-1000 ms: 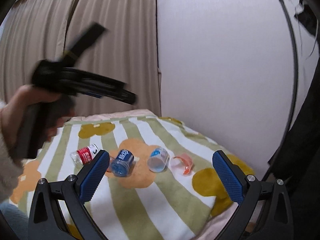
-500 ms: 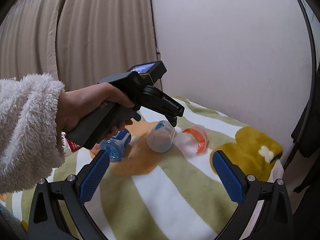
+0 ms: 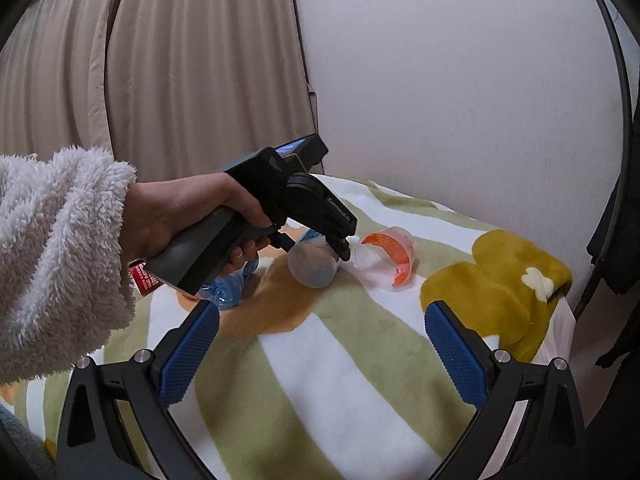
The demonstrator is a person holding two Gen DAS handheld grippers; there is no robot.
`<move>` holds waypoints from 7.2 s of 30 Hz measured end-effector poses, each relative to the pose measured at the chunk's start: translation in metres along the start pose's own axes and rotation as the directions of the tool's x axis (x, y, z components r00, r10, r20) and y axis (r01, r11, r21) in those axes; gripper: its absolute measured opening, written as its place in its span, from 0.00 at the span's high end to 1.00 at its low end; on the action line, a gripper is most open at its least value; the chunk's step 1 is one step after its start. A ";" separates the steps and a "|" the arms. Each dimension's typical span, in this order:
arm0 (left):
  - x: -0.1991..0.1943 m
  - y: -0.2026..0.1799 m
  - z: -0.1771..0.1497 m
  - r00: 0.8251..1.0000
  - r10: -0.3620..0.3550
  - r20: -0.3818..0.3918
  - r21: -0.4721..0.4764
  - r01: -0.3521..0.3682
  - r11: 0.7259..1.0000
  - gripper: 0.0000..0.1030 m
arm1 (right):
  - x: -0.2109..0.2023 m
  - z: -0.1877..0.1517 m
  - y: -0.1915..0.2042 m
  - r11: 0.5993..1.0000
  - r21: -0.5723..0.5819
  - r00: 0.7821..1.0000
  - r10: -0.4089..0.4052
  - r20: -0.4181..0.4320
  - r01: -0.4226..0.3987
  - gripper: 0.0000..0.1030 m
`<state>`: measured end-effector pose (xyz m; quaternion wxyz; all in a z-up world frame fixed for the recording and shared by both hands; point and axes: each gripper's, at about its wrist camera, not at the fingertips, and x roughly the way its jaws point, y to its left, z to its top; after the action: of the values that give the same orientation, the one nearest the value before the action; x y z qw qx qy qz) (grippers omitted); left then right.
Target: Flip cup upside down
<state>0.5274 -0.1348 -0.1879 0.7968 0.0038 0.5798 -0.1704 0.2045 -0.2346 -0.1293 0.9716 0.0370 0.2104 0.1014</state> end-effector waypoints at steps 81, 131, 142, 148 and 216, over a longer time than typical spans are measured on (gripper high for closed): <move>-0.216 0.111 -0.361 0.876 0.072 0.477 -0.164 0.008 0.986 0.00 | 0.184 0.002 0.160 0.940 0.300 0.327 0.338 -0.883 -0.160 0.25; -0.309 0.101 -0.391 0.806 0.213 0.553 -0.245 -0.087 0.966 0.00 | 0.046 -0.054 0.171 0.898 -0.307 0.948 0.284 -0.145 -0.316 0.43; -0.316 0.098 -0.400 0.785 0.241 0.571 -0.273 -0.096 0.957 0.00 | 0.036 -0.049 0.173 0.909 -0.299 0.955 0.255 -0.154 -0.291 0.01; -0.325 0.091 -0.405 0.768 0.270 0.581 -0.279 -0.123 0.952 0.00 | 0.020 -0.040 0.167 0.920 -0.230 0.944 0.283 -0.171 -0.317 0.01; -0.398 -0.025 -0.441 0.407 0.211 0.889 -0.128 -0.222 0.967 0.00 | -0.250 0.070 0.126 0.981 -0.106 0.959 -0.131 0.252 0.161 0.01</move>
<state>0.0066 0.0374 0.0407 0.9969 -0.0080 0.0634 -0.0452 -0.0123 -0.1666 0.0487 0.9953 -0.0275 0.0849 0.0370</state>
